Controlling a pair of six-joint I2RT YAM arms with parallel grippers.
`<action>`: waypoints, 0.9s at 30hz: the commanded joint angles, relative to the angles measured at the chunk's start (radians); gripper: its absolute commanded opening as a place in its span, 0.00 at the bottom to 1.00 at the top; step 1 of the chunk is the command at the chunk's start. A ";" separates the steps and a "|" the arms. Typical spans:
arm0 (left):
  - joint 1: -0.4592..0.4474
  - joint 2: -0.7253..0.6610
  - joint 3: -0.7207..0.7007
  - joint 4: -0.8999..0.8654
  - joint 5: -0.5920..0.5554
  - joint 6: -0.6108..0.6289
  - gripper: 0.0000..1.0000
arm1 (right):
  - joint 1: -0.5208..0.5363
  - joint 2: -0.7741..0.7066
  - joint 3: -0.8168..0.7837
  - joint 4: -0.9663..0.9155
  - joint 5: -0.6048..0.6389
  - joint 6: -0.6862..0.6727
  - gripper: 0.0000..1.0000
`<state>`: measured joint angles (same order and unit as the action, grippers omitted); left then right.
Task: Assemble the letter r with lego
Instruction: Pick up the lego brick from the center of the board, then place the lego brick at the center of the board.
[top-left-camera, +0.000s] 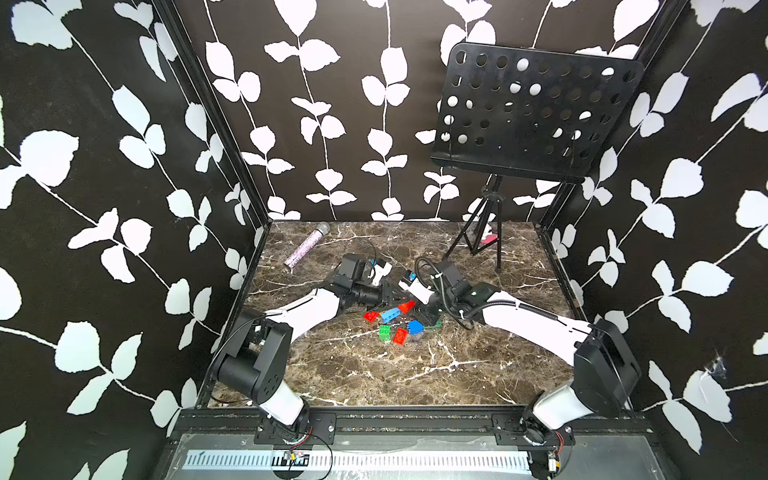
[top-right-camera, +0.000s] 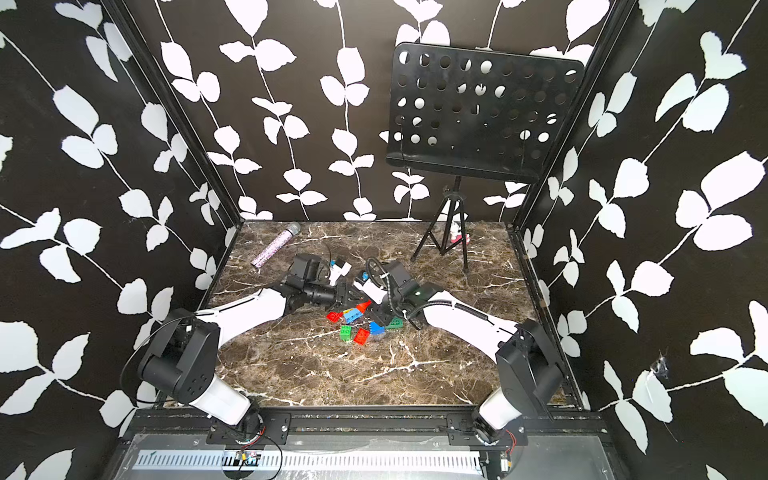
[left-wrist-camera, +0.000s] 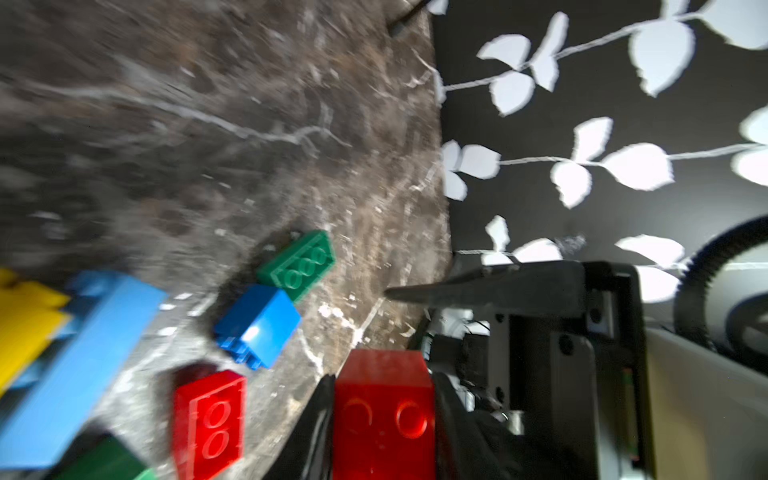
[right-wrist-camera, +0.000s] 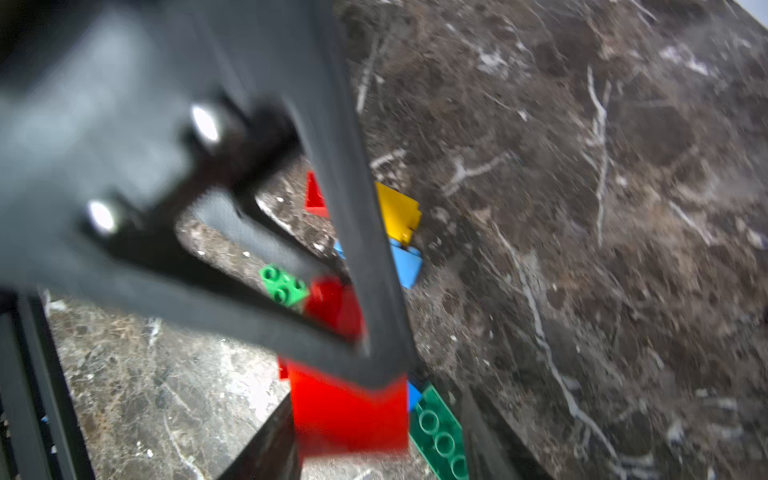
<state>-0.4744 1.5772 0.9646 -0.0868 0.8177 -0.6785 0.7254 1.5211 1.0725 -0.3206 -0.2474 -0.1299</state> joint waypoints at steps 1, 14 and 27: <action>0.002 0.009 0.099 -0.228 -0.206 0.118 0.24 | -0.059 -0.106 -0.051 0.057 0.011 0.054 0.60; -0.172 0.341 0.547 -0.440 -0.709 0.277 0.26 | -0.202 -0.168 -0.148 0.133 0.128 0.221 0.63; -0.317 0.486 0.651 -0.569 -0.852 0.286 0.45 | -0.215 -0.181 -0.189 0.144 0.212 0.268 0.63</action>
<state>-0.7864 2.0727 1.5883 -0.5953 0.0269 -0.4026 0.5179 1.3491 0.8837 -0.2039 -0.0635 0.1169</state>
